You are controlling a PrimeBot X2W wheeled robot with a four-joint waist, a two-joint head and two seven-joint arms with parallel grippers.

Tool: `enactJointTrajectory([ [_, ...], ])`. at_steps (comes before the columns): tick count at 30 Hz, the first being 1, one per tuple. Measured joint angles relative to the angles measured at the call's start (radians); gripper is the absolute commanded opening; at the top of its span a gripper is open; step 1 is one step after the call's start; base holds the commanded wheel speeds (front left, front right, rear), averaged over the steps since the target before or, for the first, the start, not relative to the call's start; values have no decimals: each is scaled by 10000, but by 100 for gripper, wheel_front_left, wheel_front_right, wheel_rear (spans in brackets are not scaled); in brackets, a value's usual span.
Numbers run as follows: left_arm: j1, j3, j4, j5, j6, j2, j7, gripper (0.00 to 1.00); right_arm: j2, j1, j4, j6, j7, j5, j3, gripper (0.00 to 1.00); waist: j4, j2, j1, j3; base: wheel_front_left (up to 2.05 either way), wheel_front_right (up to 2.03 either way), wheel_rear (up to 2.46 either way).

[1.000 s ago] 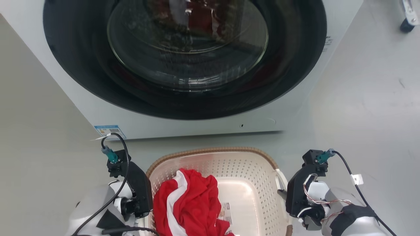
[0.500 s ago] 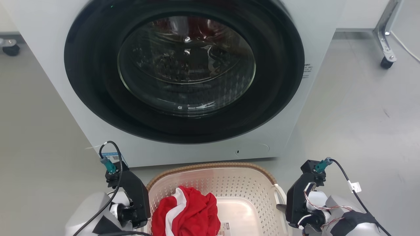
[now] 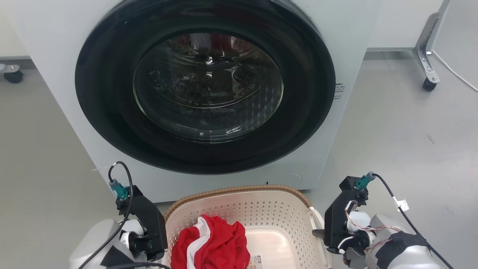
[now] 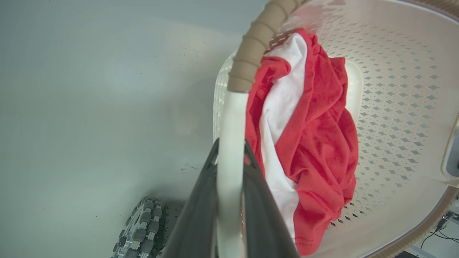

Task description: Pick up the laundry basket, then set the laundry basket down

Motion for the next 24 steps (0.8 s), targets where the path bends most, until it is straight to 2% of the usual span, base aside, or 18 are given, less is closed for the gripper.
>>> enactJointTrajectory([
  [24,188,-4,33,-142,0,0,217,0,-10,-18,125,0,330,518,299,0,-46,1,0,-202,0,0,0],
])
